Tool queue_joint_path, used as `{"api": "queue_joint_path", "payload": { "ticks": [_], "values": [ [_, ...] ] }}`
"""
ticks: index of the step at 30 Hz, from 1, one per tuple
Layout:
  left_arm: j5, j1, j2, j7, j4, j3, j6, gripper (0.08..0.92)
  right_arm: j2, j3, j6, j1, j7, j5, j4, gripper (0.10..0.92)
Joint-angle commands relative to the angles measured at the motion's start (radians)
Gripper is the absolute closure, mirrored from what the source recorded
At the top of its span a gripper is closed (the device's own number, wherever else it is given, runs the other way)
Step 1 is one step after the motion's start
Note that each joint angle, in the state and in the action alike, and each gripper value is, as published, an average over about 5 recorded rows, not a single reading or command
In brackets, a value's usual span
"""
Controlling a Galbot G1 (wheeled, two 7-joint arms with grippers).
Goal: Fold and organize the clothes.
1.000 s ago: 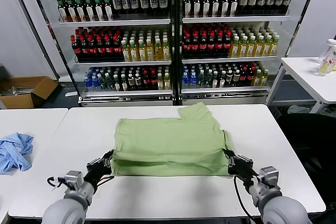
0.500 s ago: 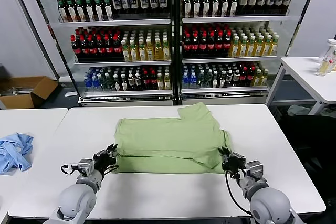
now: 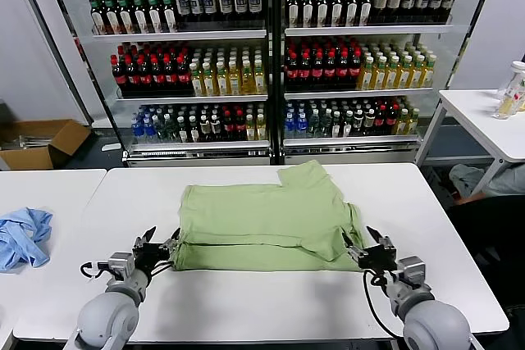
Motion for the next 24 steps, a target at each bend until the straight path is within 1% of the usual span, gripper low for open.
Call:
{"api": "queue_joint_path", "payload": {
  "ticks": [1,5,7,10,24],
  "values": [
    [-0.009,0.166,0.004,-0.015,-0.135,0.000,0.122,0.188,0.029,0.008,0.010,-0.065,0.014,-0.023,-0.025,0.211],
    [0.036,0.147,-0.011,-0.018,-0.085,0.013,0.129,0.178,0.047,-0.027,0.012,-0.043,0.020,-0.042,-0.058,0.203],
    [0.046,0.137,-0.013,-0.021,-0.068,0.010,0.130,0.193,0.050,-0.038,0.013,-0.035,0.018,-0.044,-0.070,0.203],
    [0.044,0.132,-0.009,-0.021,-0.059,0.004,0.131,0.259,0.055,-0.050,0.017,-0.023,0.016,-0.042,-0.086,0.238],
    [0.040,0.130,-0.027,-0.008,-0.061,0.014,0.131,0.666,0.068,-0.065,0.017,-0.017,0.016,-0.026,-0.104,0.639]
  ]
}}
